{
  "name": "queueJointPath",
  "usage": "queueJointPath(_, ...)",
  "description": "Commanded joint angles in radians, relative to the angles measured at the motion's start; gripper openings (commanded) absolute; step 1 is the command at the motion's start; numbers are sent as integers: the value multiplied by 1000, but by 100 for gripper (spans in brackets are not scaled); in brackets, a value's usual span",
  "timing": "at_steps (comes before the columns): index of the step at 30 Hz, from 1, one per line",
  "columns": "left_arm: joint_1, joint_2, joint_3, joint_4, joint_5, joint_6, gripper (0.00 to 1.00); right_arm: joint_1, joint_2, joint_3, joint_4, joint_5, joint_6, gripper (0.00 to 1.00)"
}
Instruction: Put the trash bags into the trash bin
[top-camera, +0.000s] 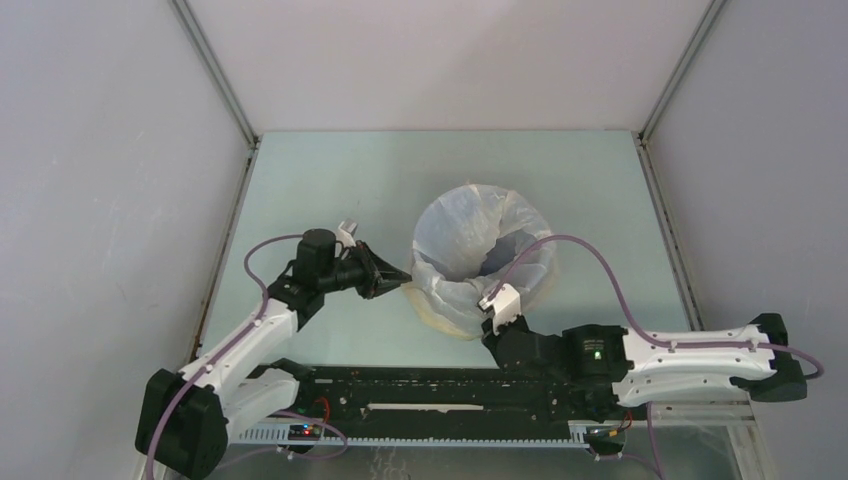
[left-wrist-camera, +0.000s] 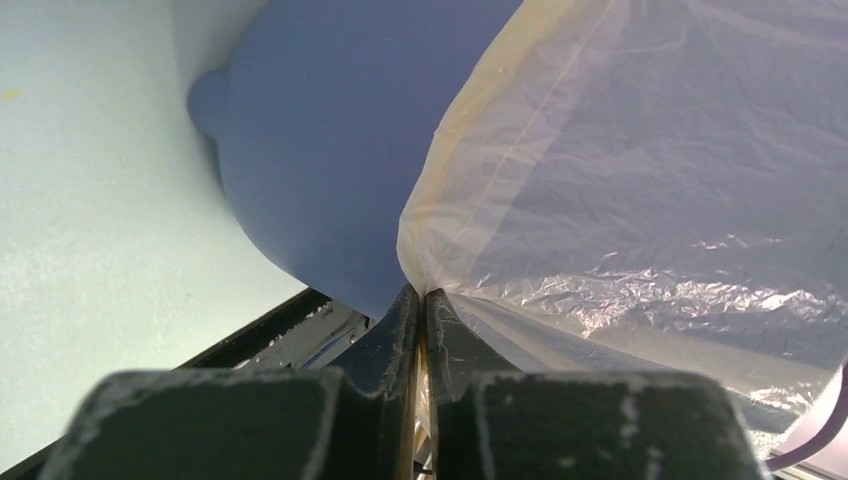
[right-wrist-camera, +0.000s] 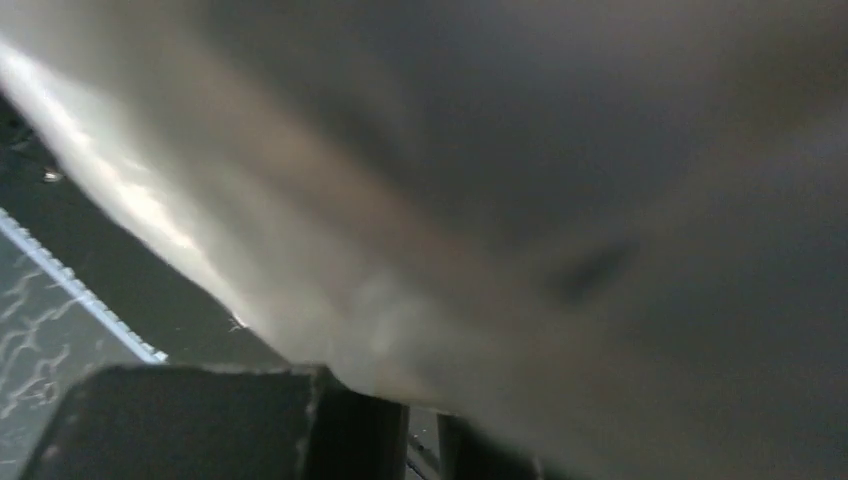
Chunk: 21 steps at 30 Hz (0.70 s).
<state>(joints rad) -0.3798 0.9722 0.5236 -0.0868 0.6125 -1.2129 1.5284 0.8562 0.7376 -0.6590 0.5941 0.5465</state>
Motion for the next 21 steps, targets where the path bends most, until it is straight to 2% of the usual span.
queueJointPath(1, -6, 29, 16, 20, -35, 25, 8, 23, 8, -24, 53, 85, 71, 18)
queueJointPath(3, -8, 42, 30, 6, -37, 43, 7, 48, -30, -22, 21, 66, 82, 18)
queueJointPath(4, -10, 46, 38, -1, -37, 51, 7, 62, -60, -19, 14, 37, 77, 22)
queueJointPath(7, -11, 53, 56, -26, -34, 75, 7, 94, -164, -18, 19, -65, 72, 51)
queueJointPath(9, -12, 58, 68, -44, -31, 88, 7, 112, -194, -5, -3, -126, 87, 57)
queueJointPath(11, -11, 61, 76, -61, -24, 98, 7, 150, -213, 18, -46, -116, 126, 62)
queueJointPath(14, -11, 63, 91, -85, -18, 112, 7, 217, -235, 66, -113, -5, 197, 70)
queueJointPath(16, -11, 61, 102, -97, -15, 114, 7, 240, -222, 107, -159, 97, 234, 84)
queueJointPath(18, -11, 57, 111, -101, -13, 109, 7, 240, -183, 137, -194, 229, 263, 88)
queueJointPath(21, -12, 53, 125, -106, -13, 104, 9, 216, -114, 142, -136, 384, 222, 89)
